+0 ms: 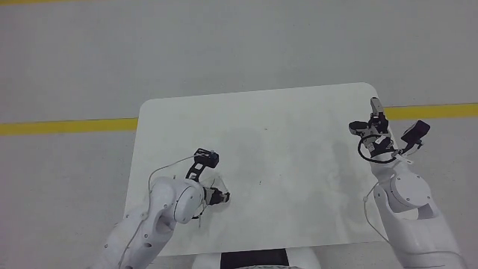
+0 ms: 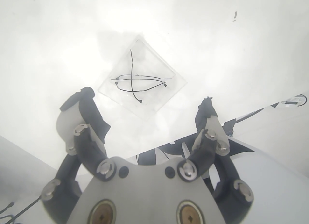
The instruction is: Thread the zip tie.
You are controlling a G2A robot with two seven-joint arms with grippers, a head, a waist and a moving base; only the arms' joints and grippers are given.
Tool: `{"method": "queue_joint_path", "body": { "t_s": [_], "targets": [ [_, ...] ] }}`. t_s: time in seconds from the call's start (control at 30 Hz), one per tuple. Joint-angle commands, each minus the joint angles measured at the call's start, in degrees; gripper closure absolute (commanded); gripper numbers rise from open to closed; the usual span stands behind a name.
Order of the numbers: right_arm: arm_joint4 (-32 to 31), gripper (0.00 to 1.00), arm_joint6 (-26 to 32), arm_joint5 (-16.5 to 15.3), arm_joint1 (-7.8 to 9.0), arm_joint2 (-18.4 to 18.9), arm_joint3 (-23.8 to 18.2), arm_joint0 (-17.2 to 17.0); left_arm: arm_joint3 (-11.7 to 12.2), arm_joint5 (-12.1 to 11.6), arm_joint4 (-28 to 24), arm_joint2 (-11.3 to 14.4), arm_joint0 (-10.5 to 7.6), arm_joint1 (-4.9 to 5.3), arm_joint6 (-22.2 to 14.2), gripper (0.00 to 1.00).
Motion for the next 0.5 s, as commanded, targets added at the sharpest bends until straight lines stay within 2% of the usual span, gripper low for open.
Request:
{"method": "queue_joint_path", "body": {
  "t_s": [0.0, 0.03, 0.1, 0.17, 0.2, 0.23, 0.47],
  "targets": [
    [0.0, 0.0, 0.0, 0.0, 0.0, 0.0, 0.0, 0.0, -0.7, 0.0, 0.7, -0.2, 0.1, 0.11, -0.6, 0.26],
    [0.0, 0.0, 0.0, 0.0, 0.0, 0.0, 0.0, 0.0, -1.0, 0.0, 1.1, -0.2, 0.14, 0.16, -0.8, 0.31],
    [0.0, 0.0, 0.0, 0.0, 0.0, 0.0, 0.0, 0.0, -1.5, 0.0, 1.4, -0.3, 0.31, 0.22, -1.1, 0.58],
    [0.0, 0.0, 0.0, 0.0, 0.0, 0.0, 0.0, 0.0, -2.0, -0.2, 1.8, -0.4, 0.51, 0.29, -1.3, 0.65],
    [0.0, 0.0, 0.0, 0.0, 0.0, 0.0, 0.0, 0.0, -2.1, -0.3, 1.8, -0.4, 0.57, 0.32, -1.3, 0.75],
    [0.0, 0.0, 0.0, 0.0, 0.0, 0.0, 0.0, 0.0, -2.0, -0.4, 1.9, -0.4, 0.58, 0.34, -1.3, 0.8],
    [0.0, 0.0, 0.0, 0.0, 0.0, 0.0, 0.0, 0.0, -0.2, -1.6, 1.3, 0.1, -0.25, 0.25, -0.7, 0.94]
  ]
}}
